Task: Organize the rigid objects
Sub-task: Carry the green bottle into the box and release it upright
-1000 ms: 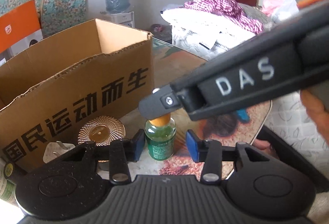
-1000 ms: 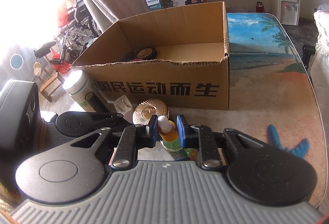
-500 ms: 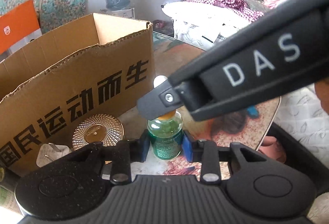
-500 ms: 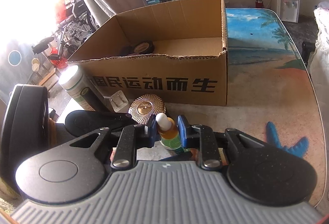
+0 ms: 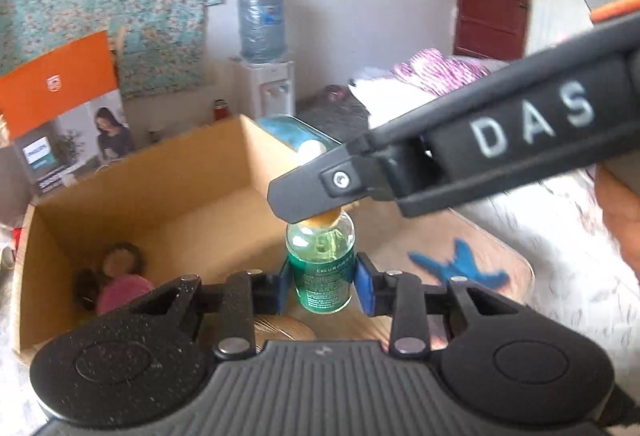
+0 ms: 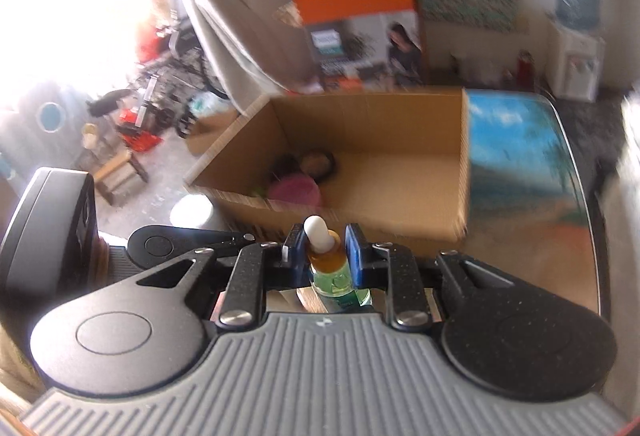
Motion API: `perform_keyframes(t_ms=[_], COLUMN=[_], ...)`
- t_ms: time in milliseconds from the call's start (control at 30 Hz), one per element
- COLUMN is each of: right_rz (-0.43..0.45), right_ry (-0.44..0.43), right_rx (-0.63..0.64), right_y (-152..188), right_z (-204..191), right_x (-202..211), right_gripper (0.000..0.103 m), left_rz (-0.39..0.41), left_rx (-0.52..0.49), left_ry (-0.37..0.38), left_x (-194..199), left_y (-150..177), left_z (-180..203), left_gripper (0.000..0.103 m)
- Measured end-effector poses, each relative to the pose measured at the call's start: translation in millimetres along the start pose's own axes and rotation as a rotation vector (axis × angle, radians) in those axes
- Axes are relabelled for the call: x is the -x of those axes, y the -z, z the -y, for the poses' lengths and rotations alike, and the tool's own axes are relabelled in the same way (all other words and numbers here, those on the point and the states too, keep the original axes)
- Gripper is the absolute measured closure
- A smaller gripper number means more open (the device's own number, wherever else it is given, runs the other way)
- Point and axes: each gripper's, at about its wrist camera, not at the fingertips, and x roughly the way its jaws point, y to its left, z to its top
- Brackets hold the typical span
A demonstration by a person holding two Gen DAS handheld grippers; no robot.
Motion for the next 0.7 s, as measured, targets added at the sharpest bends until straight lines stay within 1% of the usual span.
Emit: perform_keyframes(t_ms=[100,200,267,300,367,467,500,633,700], right_rz=[0.0,-0.03,-0.056,-0.076,-0.11,-0.148,-0.156,-0.2,-0.208], right_ry=[-0.044,-0.087,-0.102,-0.116,-0.128,-0.14,-0.149,-0.181,-0.185], right_rx=[0.053,0.063,0.067,0.057,0.051,0.027,0.013,-0.033,-0.042], right_y=[-39,-79,-102,-112,-129,-145,-148,-150,-150], right_z=[-1,8,16,23,32,49,55,76,82], right_x=[-12,-40,-64,-78,-104,-142,-153,-196,-214], right_gripper=[0.083,0.083,0.083,0.083,0.083,0.084,0.084,0.084,0.084], left_rz=[-0.011,-0.034,-0.061,-0.082,-0.117,-0.183,-0.2,-0.268,-0.285], left_rx=[0.055,0.12,0.143,0.172,0.213,0.29,0.312,0.323,0.328], left_ry=[-0.029,-0.055,-0.082,-0.089,-0.083,-0.068,-0.074,-0.127,-0.145], left_x=[-2,-15,-31,-40,-60,-89,-98,-123,-130], left_y=[-27,-55,-71,-77,-87,-96,-97,-98,-98], left_z=[-29,-60,-78,-89,-107,-134,-142,-156,-163], left_gripper=[0.07,0.069,0.069,0.069,0.069,0.069,0.069,0.069,0.068])
